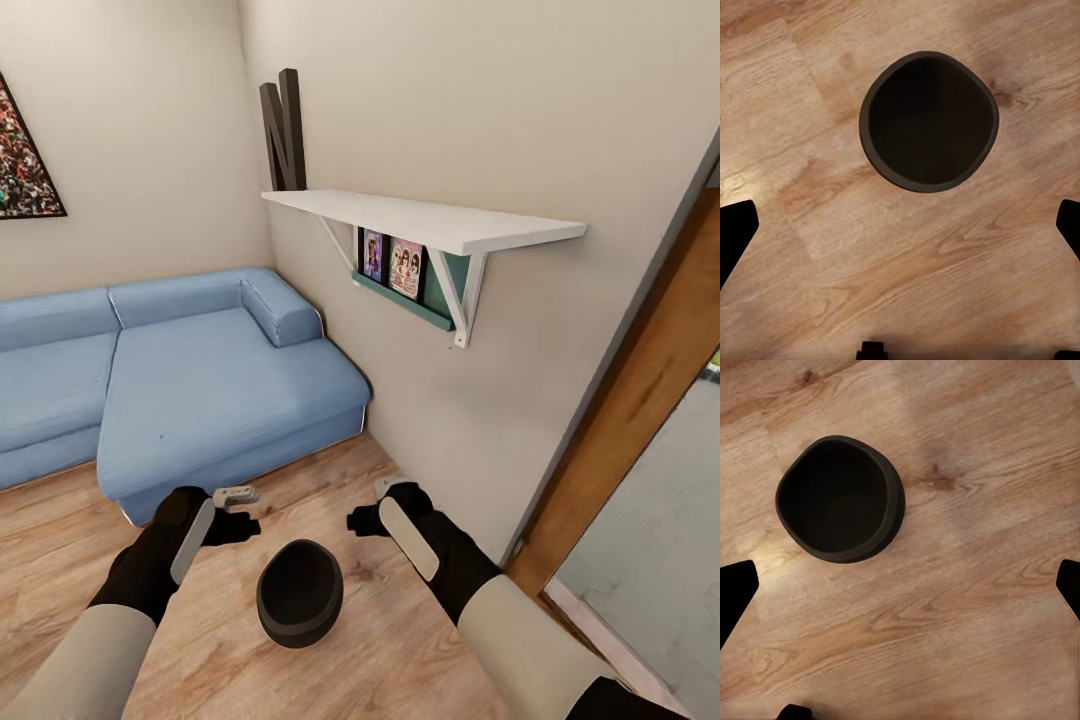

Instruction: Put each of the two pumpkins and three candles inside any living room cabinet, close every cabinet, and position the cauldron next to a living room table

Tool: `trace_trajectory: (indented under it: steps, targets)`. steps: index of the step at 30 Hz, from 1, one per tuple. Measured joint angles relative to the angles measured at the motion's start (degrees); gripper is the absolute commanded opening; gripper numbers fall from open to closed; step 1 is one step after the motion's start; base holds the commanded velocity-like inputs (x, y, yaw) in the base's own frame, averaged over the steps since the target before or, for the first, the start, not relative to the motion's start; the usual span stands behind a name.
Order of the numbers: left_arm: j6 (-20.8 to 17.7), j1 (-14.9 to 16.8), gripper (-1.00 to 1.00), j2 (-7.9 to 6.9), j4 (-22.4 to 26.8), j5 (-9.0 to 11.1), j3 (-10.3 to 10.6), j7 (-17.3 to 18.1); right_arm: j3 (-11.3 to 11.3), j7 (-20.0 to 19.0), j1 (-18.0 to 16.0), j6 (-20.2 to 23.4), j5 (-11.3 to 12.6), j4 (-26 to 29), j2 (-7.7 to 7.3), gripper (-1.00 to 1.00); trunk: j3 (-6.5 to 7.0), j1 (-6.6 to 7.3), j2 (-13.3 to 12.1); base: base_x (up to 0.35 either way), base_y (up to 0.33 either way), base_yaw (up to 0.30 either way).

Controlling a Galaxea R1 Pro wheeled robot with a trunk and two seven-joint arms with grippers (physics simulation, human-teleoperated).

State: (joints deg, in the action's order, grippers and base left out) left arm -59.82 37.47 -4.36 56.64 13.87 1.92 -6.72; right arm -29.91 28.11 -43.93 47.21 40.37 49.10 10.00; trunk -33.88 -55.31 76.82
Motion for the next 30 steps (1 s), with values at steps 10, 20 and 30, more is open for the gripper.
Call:
trace_trajectory:
  steps: [10, 20, 30]
  targets:
    - [0.0, 0.11, 1.0, -0.4, -0.61, -0.11, -0.09, 0.09, -4.86, -0.17, 0.02, -0.49, 1.73, 1.11, 0.0, 1.0, 0.0, 0.01, 0.0, 0.211, 0.063, 0.0]
    - [-0.01, 0.11, 1.0, -0.36, -0.71, -0.26, -0.06, 0.09, -5.32, 0.04, -0.04, 0.22, 7.94, 1.56, 0.0, 1.0, 0.0, 0.0, 0.0, 0.049, 0.051, 0.0]
    - [0.0, -0.01, 1.0, 0.02, -1.04, -0.31, 0.14, 0.02, -5.42, 0.18, -0.05, 5.12, 9.49, 1.49, 0.0, 1.0, 0.0, -0.01, 0.0, 0.01, 0.019, 0.0]
